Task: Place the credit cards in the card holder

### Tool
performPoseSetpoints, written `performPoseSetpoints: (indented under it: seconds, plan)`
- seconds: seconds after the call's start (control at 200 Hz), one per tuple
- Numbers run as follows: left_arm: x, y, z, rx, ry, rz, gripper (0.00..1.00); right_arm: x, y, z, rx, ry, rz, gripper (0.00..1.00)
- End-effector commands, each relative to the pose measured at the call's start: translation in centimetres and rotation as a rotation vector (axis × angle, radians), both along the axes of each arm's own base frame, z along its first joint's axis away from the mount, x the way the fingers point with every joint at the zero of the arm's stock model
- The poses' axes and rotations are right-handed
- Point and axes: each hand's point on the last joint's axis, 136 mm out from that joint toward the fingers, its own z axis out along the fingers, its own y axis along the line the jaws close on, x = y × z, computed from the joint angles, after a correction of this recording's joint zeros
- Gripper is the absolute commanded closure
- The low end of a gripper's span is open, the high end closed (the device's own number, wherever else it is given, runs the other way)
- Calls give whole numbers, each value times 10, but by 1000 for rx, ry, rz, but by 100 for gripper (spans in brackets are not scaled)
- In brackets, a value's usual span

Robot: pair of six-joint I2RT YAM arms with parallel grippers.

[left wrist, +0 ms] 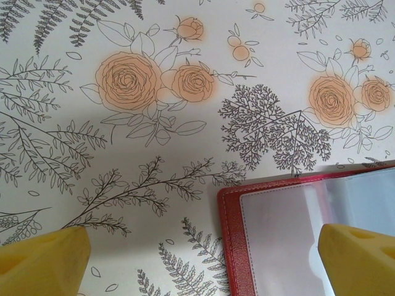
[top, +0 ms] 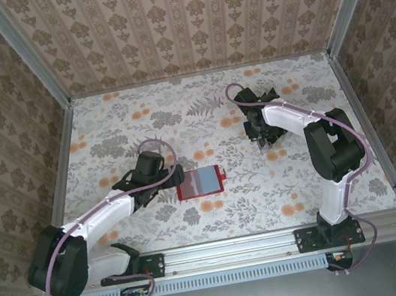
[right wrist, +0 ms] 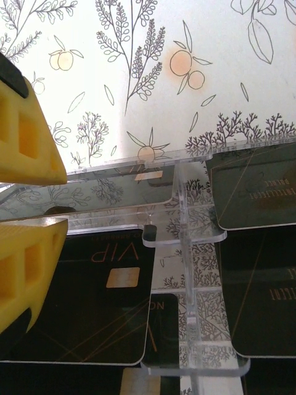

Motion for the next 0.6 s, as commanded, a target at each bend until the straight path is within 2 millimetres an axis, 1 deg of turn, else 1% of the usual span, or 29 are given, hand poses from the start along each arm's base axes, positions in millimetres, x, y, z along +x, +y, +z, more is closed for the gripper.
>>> performPoseSetpoints:
  seconds: [0.0, 0.355, 0.595]
  plan:
    - [-2, 6, 0, 8, -3, 13, 3, 5, 1, 14, 26, -30, -1, 77]
    - [-3, 5, 0, 1, -4, 13, 3, 8, 2, 17, 55, -38, -13, 84]
    - [-3, 5, 1, -2, -5, 12, 3, 9, 2, 20, 80, -41, -18, 85]
